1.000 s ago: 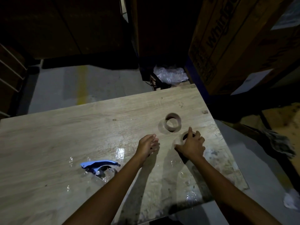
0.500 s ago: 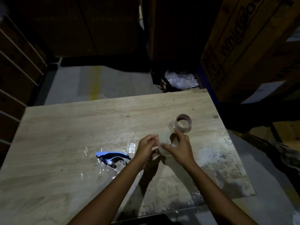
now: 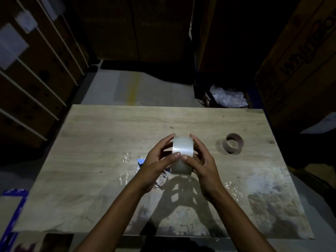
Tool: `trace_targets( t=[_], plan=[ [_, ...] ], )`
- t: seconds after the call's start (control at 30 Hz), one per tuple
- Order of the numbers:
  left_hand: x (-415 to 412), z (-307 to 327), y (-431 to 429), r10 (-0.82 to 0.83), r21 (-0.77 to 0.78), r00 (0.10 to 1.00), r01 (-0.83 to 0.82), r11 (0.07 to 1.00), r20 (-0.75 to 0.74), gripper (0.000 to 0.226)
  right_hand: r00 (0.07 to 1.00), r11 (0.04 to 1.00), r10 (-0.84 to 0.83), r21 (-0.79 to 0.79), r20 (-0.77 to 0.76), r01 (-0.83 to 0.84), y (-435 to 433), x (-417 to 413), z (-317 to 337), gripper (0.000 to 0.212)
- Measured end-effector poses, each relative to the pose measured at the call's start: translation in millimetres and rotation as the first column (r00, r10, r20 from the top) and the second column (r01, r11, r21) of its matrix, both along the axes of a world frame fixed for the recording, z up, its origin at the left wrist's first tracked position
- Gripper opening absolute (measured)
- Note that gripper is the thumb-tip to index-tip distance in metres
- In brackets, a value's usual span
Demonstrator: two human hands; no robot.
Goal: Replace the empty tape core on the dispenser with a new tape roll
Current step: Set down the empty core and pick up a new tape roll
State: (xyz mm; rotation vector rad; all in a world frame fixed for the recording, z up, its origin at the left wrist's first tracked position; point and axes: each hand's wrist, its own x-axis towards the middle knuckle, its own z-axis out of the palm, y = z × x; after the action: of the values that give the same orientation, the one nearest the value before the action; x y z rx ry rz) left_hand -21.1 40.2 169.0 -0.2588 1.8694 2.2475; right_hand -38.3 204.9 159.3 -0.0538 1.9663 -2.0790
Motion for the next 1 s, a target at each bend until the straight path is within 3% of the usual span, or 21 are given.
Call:
trace_targets(
  t=[0.23, 0.5, 0.7, 0.9, 1.0],
  plan=[
    [8, 20, -27, 0.009, -0.004, 0.987, -0.010, 1.000, -0.163, 0.067, 0.993, 0.999, 0.052, -0.001, -0.107, -0.053, -23, 13, 23, 0.081],
    [22, 18, -49, -0.076, -0.005, 0.955, 0.078, 0.997, -0.287, 0.078, 0.998, 0.999, 0.049, -0.014, -0.043, -0.050, -47, 19, 35, 0.078],
    [21, 19, -69, -0.082, 0.005, 0.943, 0.088, 0.996, -0.322, 0.070, 0.997, 0.999, 0.036, 0.002, -0.069, -0.036, -63, 25, 37, 0.073],
    [14, 20, -83, 0.023, 0.112, 0.999, -0.019, 0.994, -0.031, 0.041, 0.982, 0.994, 0.049, 0.109, -0.185, -0.029, -80, 31, 34, 0.078],
    [14, 22, -86, -0.059, 0.244, 0.984, 0.016, 0.970, 0.170, 0.051, 0.950, 0.966, 0.082, 0.260, -0.300, -0.001, -83, 30, 36, 0.081]
  ],
)
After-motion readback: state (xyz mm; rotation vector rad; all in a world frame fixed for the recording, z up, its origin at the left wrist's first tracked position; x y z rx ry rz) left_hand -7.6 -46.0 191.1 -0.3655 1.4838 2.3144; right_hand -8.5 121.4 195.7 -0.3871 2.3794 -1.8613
